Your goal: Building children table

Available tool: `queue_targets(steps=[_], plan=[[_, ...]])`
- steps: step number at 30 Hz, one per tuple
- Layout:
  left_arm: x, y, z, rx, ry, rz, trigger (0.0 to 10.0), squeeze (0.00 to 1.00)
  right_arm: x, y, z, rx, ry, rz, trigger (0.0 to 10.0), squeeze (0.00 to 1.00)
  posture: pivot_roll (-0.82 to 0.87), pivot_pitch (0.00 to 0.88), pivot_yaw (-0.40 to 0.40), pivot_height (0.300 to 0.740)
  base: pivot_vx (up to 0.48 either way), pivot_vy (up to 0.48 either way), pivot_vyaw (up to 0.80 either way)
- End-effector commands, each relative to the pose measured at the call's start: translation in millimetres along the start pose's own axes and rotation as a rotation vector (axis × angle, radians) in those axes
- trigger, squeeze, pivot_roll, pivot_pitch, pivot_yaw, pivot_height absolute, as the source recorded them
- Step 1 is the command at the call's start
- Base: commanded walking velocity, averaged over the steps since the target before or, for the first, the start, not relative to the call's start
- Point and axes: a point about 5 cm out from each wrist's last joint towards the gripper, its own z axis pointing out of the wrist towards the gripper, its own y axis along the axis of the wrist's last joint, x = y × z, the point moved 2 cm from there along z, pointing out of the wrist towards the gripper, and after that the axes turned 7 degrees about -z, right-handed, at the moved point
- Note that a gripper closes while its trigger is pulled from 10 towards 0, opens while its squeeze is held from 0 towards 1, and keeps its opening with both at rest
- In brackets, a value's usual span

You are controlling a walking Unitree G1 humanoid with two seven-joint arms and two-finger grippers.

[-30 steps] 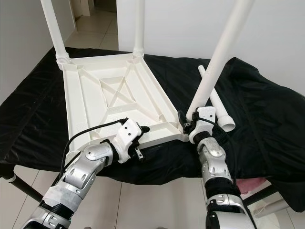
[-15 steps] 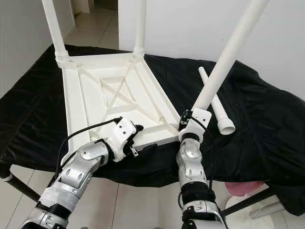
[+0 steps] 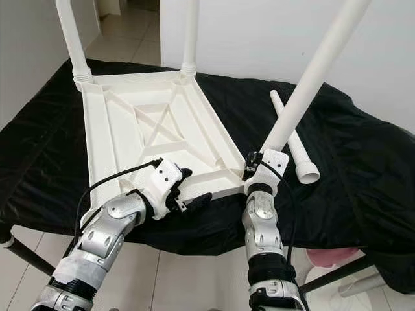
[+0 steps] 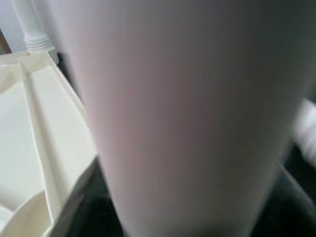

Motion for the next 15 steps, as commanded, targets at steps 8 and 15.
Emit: queue_targets(steps=[8,15], plan=[[14.5,2.2,-1.0,-0.014,0.168,0.001,10.0,0.0,-0.8,-8.4,-5.1,0.007,0.088,-0.023,10.0,1.0,0.05,0.0,-0.104,0.74,0.0,0.0,0.0],[16.2,6.1,-0.4,-0.02,0.164,0.01,10.0,0.0,-15.3,-1.9,-8.9,-0.052,0.274,-0.046,10.0,0.48,0.04,0.0,-0.085,0.74,0.0,0.0,0.0]])
